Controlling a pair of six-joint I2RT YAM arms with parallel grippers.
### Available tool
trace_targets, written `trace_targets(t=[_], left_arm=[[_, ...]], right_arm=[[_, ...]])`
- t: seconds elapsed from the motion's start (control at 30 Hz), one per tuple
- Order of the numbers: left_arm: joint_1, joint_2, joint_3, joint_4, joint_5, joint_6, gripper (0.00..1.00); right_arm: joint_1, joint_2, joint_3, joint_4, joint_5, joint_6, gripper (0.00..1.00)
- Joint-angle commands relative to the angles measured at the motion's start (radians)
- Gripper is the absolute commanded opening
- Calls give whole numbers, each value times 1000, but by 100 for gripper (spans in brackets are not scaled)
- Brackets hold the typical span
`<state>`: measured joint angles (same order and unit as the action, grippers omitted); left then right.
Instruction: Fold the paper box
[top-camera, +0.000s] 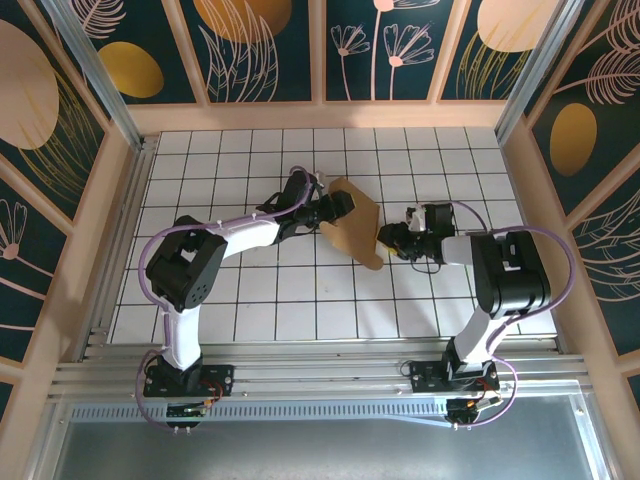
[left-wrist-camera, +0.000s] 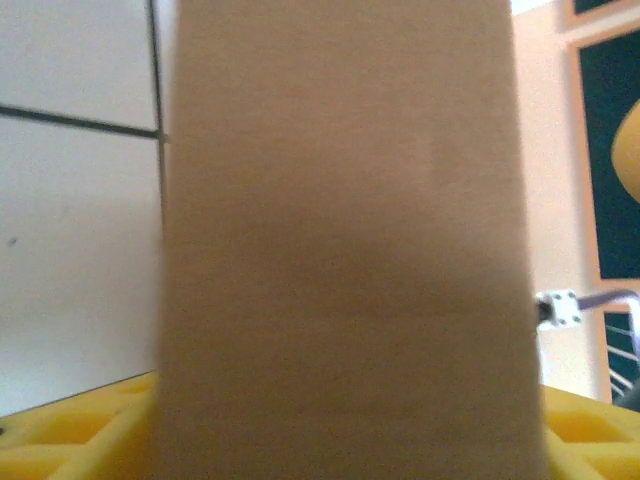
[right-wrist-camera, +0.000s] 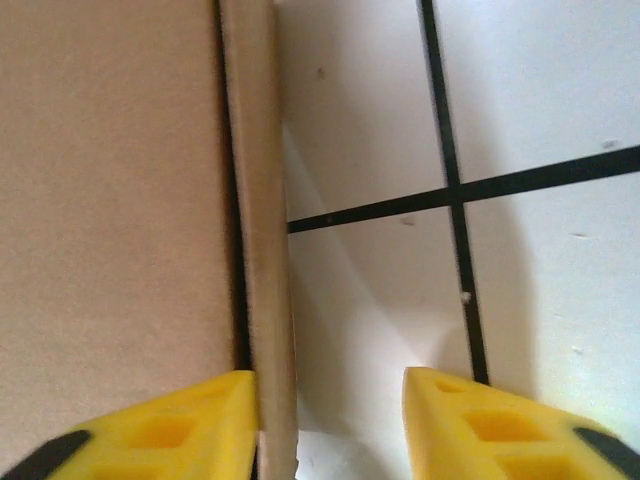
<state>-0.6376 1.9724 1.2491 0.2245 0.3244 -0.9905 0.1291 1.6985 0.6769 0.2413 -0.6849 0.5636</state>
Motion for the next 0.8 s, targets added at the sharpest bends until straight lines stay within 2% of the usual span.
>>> trace_targets(t=[0.0, 0.07, 0.13, 0.17, 0.23, 0.27, 0.37, 0.43, 0.5, 0.63, 0.77], left_arm=[[-2, -12, -8, -78, -23, -83, 61], [-1, -39, -35, -87, -46, -165, 54], [-1, -78, -74, -83, -64, -265, 56], [-1, -94, -90, -85, -74, -304, 56], [-1, -132, -116, -99, -86, -374, 50], [-1, -149, -123, -103, -92, -395, 48], [-1, -199, -155, -101, -98, -473, 45], [-1, -234, -179, -91, -97, -528, 45], [-2, -267, -205, -79, -97, -569, 45], [-1, -352, -256, -65, -128, -626, 45], [-2, -410, -306, -61, -174, -664, 45]], right_arm=[[5, -141, 30, -71, 60, -70, 54], [6, -239, 42, -114, 121, -121, 61], [14, -348, 46, -137, 190, -197, 69], [27, -397, 39, -133, 219, -238, 75], [79, -509, 3, -93, 296, -370, 93], [113, -565, -26, -62, 326, -449, 98], [211, -739, -156, 117, 346, -669, 99], [276, -847, -265, 229, 277, -906, 99], [339, -914, -328, 250, 261, -1132, 99], [412, -907, -329, 195, 353, -1363, 99], [542, -807, -311, 254, 511, -1498, 99]])
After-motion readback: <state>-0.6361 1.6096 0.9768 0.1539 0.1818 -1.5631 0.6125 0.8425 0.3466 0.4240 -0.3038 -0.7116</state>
